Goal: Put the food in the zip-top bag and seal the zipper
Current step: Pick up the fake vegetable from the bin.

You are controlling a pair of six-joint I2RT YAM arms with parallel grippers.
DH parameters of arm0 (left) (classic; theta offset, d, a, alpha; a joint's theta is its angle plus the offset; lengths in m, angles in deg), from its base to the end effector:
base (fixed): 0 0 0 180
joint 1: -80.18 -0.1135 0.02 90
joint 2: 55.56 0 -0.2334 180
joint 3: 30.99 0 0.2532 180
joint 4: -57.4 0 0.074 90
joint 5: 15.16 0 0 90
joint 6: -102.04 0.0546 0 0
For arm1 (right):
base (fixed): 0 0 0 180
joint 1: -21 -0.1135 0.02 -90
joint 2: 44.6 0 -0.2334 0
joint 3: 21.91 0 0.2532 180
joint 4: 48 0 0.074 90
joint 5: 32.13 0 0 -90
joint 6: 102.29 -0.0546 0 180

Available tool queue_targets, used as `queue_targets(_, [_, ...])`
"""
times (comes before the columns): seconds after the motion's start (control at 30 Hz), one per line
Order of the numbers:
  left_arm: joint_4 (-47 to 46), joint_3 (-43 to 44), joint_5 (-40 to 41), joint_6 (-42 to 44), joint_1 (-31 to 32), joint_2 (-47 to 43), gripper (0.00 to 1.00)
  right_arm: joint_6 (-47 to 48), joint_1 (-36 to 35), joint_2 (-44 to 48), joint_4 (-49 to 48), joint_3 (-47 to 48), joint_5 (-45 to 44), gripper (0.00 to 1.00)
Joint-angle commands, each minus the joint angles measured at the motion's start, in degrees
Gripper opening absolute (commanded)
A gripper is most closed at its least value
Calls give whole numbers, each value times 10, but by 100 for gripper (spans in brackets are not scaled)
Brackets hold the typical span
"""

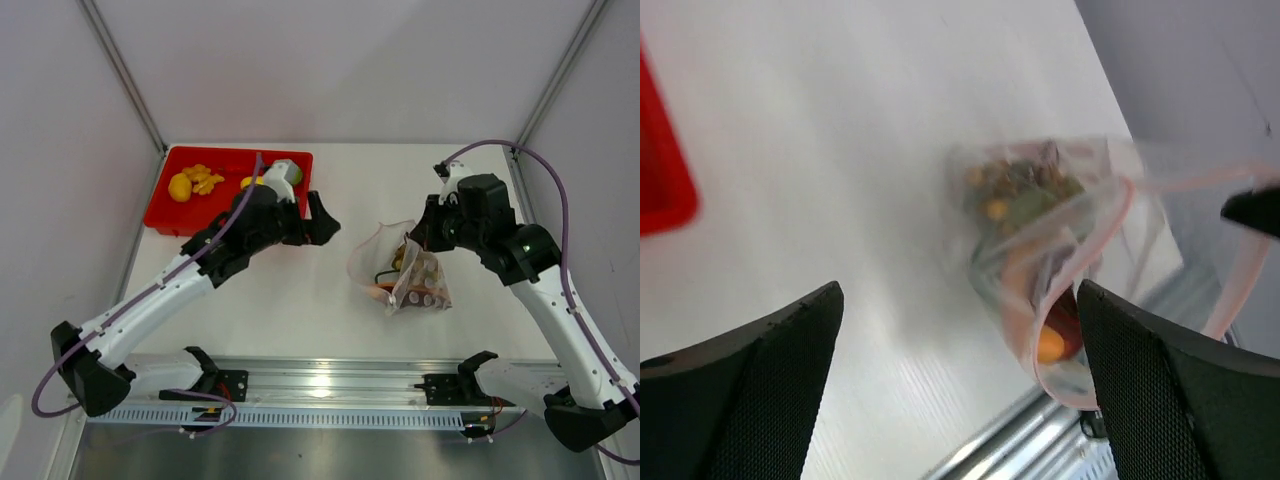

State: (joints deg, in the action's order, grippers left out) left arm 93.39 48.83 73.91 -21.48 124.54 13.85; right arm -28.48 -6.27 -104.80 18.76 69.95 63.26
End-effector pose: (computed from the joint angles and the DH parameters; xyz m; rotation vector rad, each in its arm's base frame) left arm 0.2160 -0.2124 0.3222 0.2121 2.1197 -0.8569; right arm 0.1972 0.1074 0.3751 -0.2695 2.2140 0.5263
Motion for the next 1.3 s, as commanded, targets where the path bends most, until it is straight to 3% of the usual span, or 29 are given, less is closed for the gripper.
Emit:
queue_targets(0.0, [-54, -10, 82, 22, -43, -40, 99, 13, 2, -17, -29, 18, 1, 0])
queue_targets(0.17, [-93, -18, 308, 92, -98, -5, 100, 18, 4, -35, -39, 18, 21, 0])
queue_targets(0.2, [-155, -25, 322, 127, -109, 7, 100, 19, 4, -37, -41, 17, 31, 0])
queue_targets(0.27, [-176, -13, 345, 215, -145, 54, 99, 21, 4, -40, -46, 17, 41, 0])
queue_targets(0.4, [-241, 2, 340, 377, -216, 135, 99, 18, 3, -42, -58, -3, 69, 0])
queue_targets(0.5, [-256, 0, 329, 432, -268, 176, 100, 14, -2, -42, -69, -20, 95, 0])
queue_targets(0.7, [-195, 43, 244, 439, -388, 244, 98, 12, -25, -49, -93, -48, 131, 0])
queue_targets(0.9, [-133, 110, 226, 449, -464, 314, 96, -3, -49, -30, -107, -70, 155, 0])
queue_targets(1.0, [-90, 163, 190, 443, -494, 360, 94, -7, -56, -23, -104, -78, 155, 0])
queue_targets(1.27, [-17, 285, 190, 464, -523, 479, 91, -3, -58, -5, -114, -112, 146, 0])
